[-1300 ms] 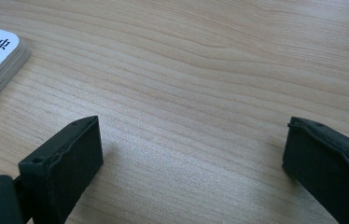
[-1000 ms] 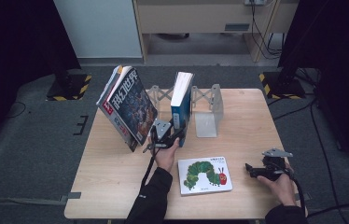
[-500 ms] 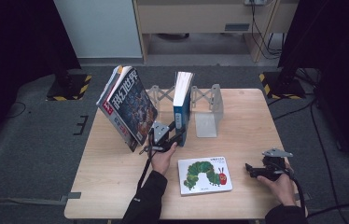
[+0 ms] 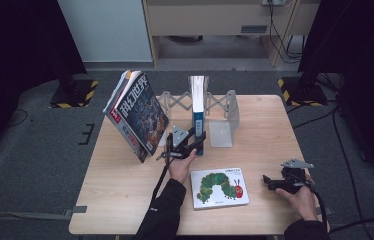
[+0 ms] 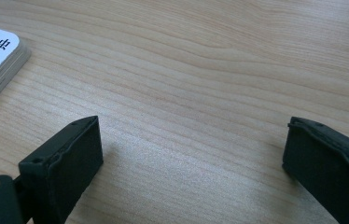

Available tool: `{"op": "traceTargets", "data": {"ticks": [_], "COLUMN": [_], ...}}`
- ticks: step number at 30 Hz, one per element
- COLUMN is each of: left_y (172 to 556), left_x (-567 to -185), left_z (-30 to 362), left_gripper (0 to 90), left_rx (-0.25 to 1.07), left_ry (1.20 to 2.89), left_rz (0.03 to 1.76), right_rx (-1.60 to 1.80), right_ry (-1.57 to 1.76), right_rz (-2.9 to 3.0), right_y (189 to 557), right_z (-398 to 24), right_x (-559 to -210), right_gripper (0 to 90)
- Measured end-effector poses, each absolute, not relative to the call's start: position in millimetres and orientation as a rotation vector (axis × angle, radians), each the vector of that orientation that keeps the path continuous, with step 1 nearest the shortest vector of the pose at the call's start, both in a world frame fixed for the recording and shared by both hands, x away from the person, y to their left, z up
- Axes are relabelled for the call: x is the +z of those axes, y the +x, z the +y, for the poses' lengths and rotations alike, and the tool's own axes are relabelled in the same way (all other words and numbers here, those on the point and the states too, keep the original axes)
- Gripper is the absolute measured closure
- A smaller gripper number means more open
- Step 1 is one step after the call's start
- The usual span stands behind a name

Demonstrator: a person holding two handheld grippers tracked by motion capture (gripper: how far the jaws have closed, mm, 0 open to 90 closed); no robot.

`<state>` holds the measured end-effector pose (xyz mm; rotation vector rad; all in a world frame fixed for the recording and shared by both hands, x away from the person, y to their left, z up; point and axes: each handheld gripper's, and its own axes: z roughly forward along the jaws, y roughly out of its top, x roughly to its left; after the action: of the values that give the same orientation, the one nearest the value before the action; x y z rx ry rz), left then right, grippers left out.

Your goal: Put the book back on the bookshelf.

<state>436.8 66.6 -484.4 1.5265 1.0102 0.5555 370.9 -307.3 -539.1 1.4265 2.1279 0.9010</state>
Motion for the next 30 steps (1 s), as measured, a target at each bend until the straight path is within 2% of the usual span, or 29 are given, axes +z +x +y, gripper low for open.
{"op": "traceTargets", "data": {"ticks": [11,30], "left_y": [429.7,437.8], "left_x": [-489.3,-486.4], "left_z": [76.5,68.4], "left_gripper": [54.1,50.0], "left_rx": [0.507,0.495], "left_ry": [1.551,1.571], "left_rz": [0.972,0.989], "right_rx": [0.901,0.901], "right_ry": [1.426,1.427], "right_rz": [2.128,2.128], "right_y": [370.9,370.9], "right_z": [-307.2,-307.2], "right_x": [-539.1,-539.1], "right_gripper": [5.1,5.2]}}
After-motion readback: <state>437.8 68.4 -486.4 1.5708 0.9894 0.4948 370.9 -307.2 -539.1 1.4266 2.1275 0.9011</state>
